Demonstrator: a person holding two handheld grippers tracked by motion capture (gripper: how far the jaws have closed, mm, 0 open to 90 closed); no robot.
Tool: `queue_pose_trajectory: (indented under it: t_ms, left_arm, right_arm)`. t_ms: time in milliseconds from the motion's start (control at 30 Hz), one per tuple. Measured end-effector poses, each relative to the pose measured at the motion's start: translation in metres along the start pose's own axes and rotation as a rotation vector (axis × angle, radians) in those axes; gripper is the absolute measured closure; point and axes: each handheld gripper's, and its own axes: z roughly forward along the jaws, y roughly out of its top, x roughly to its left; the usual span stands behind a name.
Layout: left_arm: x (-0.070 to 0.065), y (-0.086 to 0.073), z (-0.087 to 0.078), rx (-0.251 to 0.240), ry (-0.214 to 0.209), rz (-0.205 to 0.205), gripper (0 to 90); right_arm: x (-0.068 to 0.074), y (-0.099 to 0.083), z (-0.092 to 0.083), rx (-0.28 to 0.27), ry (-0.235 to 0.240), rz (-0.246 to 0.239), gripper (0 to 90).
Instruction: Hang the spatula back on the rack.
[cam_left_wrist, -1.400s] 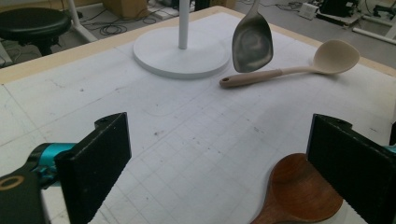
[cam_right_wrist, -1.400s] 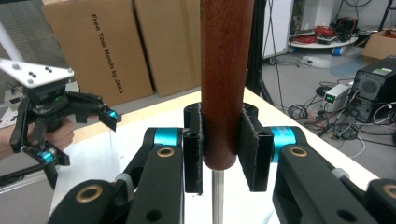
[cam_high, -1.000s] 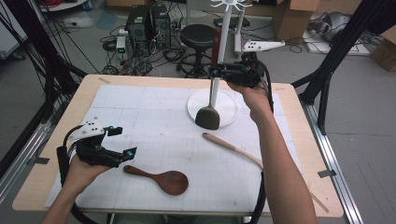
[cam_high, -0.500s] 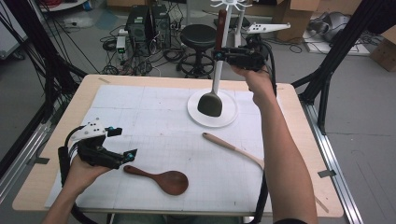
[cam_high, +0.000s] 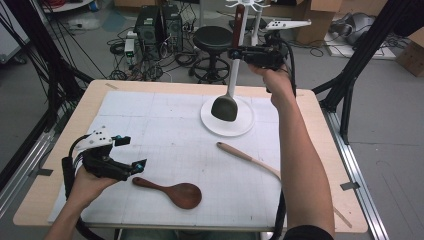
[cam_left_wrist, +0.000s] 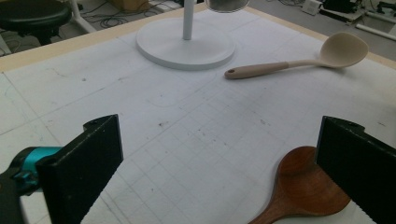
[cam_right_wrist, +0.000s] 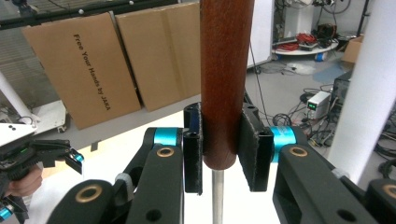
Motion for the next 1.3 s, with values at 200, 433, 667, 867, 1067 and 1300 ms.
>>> queue_pose_trajectory:
  t_ms: [200, 433, 667, 867, 1067, 1300]
  left_arm:
    - [0.0, 0.0, 0.0, -0.002, 0.0, 0.003, 1.7]
    - [0.0, 0.0, -0.001, -0.008, -0.005, 0.002, 1.7]
    - [0.0, 0.0, -0.001, -0.012, -0.008, 0.001, 1.7]
    - [0.0, 0.0, -0.001, -0.015, -0.005, 0.003, 1.7]
    - [-0.001, 0.0, -0.001, -0.016, -0.007, 0.005, 1.7]
    - [-0.002, 0.001, -0.002, -0.028, -0.01, 0.003, 1.7]
  right_arm:
    - [-0.003, 0.001, 0.0, -0.011, -0.01, 0.016, 73.7]
    - [-0.009, -0.001, 0.005, -0.011, -0.021, 0.034, 73.6]
    - [-0.011, -0.002, 0.007, -0.013, -0.047, 0.047, 73.1]
    - [-0.011, -0.002, 0.006, -0.004, -0.086, 0.036, 72.0]
    - [-0.007, -0.002, 0.002, 0.003, -0.108, 0.031, 67.5]
    - [-0.001, -0.006, -0.004, 0.0, -0.127, 0.019, 65.9]
